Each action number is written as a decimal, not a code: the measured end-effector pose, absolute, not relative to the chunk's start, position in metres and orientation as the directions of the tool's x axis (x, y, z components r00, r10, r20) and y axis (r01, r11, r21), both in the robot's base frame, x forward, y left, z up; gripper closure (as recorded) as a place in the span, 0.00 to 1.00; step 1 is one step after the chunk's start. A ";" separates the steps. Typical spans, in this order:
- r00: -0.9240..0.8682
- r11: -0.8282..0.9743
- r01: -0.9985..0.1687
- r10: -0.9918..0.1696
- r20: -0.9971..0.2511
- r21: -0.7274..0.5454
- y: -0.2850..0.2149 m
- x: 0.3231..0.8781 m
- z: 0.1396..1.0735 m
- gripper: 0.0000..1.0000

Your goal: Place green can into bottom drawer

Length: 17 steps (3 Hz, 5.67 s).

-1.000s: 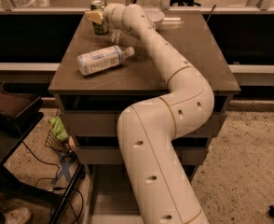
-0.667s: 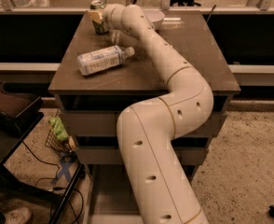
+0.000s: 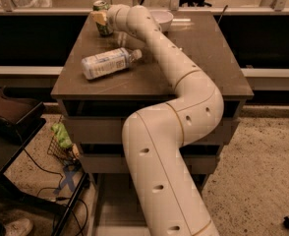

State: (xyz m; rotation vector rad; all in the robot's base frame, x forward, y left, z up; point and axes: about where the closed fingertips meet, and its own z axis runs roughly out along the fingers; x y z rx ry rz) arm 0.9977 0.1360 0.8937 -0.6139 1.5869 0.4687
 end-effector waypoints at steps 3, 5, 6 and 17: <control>-0.044 0.754 -0.650 -0.164 -0.986 -0.096 0.119 0.982 0.926 1.00; -0.035 0.781 -0.612 -0.184 -0.982 -0.124 0.036 0.932 1.000 1.00; 0.027 0.801 -0.580 -0.164 -0.986 -0.149 -0.010 0.872 1.043 1.00; -0.070 0.485 -0.874 -0.039 -0.997 0.042 -0.172 0.503 0.753 1.00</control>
Offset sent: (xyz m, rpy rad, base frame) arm -0.0066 -0.0102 0.0279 -0.0410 0.0004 0.0383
